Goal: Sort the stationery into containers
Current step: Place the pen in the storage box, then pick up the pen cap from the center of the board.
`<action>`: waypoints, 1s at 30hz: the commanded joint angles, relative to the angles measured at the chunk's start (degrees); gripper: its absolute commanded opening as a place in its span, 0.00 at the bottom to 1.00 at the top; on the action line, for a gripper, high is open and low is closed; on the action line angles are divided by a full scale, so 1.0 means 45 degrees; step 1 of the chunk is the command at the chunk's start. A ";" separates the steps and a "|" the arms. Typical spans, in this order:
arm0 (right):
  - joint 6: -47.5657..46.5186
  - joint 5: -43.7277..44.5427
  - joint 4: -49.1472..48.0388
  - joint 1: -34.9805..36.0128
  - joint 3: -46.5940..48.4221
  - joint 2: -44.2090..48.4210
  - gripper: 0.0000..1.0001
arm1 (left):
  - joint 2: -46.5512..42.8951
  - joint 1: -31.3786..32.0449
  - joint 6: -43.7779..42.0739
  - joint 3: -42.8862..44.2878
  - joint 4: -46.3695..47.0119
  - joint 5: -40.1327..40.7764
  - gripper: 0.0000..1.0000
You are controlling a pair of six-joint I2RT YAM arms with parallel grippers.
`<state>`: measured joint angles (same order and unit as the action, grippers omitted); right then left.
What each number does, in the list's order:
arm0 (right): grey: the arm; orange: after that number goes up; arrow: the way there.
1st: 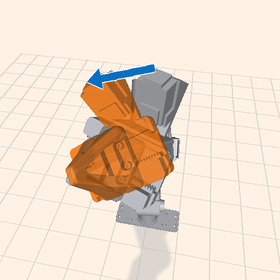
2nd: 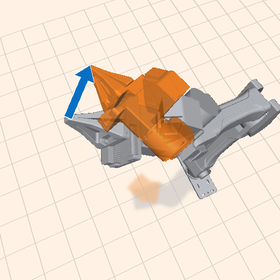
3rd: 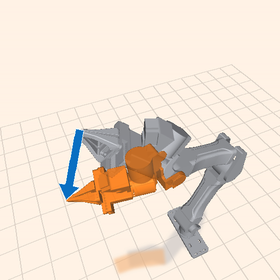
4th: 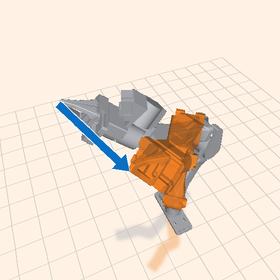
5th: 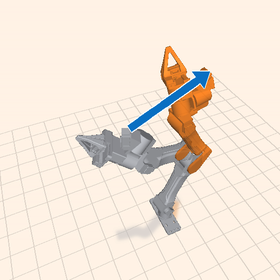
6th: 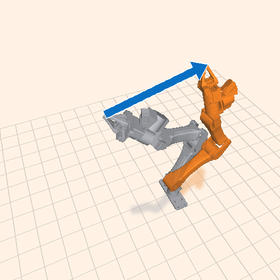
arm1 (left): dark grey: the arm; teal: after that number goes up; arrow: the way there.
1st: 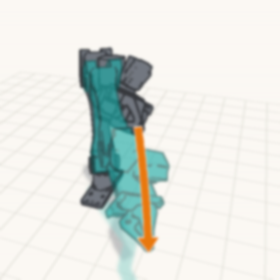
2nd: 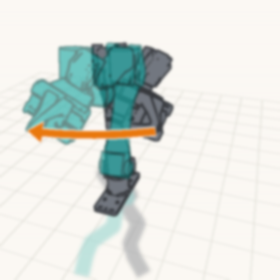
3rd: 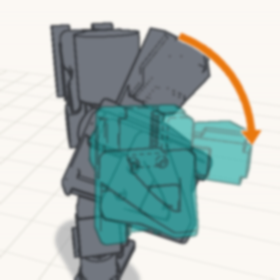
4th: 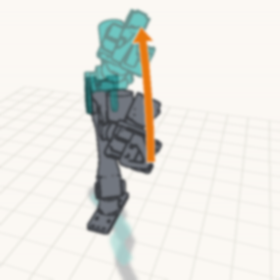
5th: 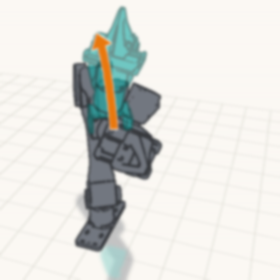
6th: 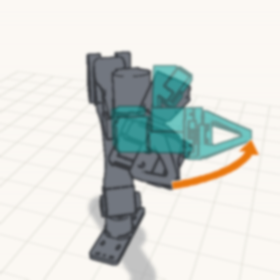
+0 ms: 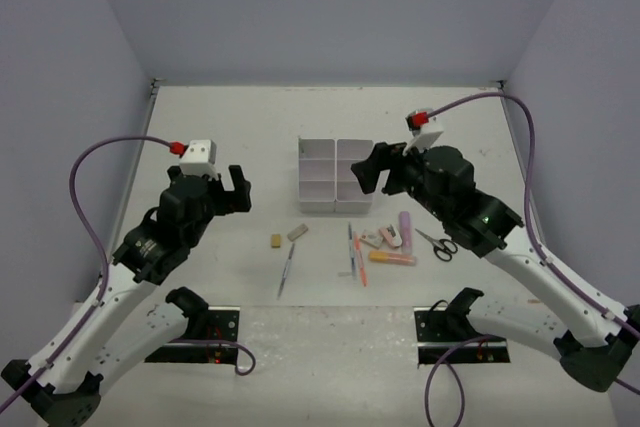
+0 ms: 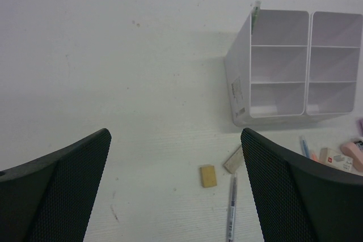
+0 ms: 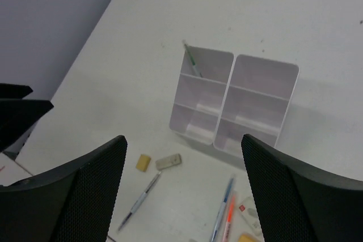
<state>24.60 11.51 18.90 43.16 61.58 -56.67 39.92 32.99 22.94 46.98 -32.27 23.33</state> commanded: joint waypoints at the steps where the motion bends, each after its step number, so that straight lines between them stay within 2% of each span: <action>1: 0.2192 -0.0785 0.2674 0.0436 -0.1320 0.0246 0.84 | -0.0240 -0.0105 -0.0168 -0.0025 0.0222 -0.0038 1.00; 3: 0.2597 -0.0463 0.3367 0.0507 -0.1583 0.0269 0.82 | -0.0271 -0.0105 -0.0202 -0.0088 0.0281 -0.0217 1.00; 6: 0.3251 -0.0516 0.4174 0.0618 -0.1716 0.0119 0.67 | -0.0091 -0.0105 -0.0314 -0.0128 0.0394 -0.0639 1.00; 11: 0.3724 -0.0259 0.4520 0.1514 -0.1406 -0.0970 0.61 | 0.0173 -0.0105 -0.0351 -0.0146 0.0394 -0.0846 1.00; 16: 0.3789 -0.0471 0.4156 0.1717 -0.1515 -0.2391 0.44 | 0.0076 -0.0086 -0.0333 -0.0186 0.0413 -0.0925 1.00; 18: 0.3778 -0.0355 0.4217 0.1730 -0.1528 -0.2895 0.39 | 0.0036 -0.0073 -0.0339 -0.0206 0.0414 -0.0978 1.00; 21: 0.3591 -0.0519 0.4139 0.1844 -0.1594 -0.3332 0.35 | 0.0017 -0.0050 -0.0351 -0.0222 0.0433 -0.1073 1.00; 27: 0.3283 -0.0362 0.4374 0.1874 -0.1574 -0.3735 0.35 | 0.0056 -0.0047 -0.0410 -0.0225 0.0492 -0.1345 1.00; 30: 0.3131 -0.0318 0.4533 0.1874 -0.1853 -0.3449 0.35 | 0.0181 -0.0047 -0.0647 -0.0247 0.0729 -0.2303 1.00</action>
<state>38.96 9.08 37.91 51.33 53.41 -73.16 40.49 33.00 22.83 46.15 -32.16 18.11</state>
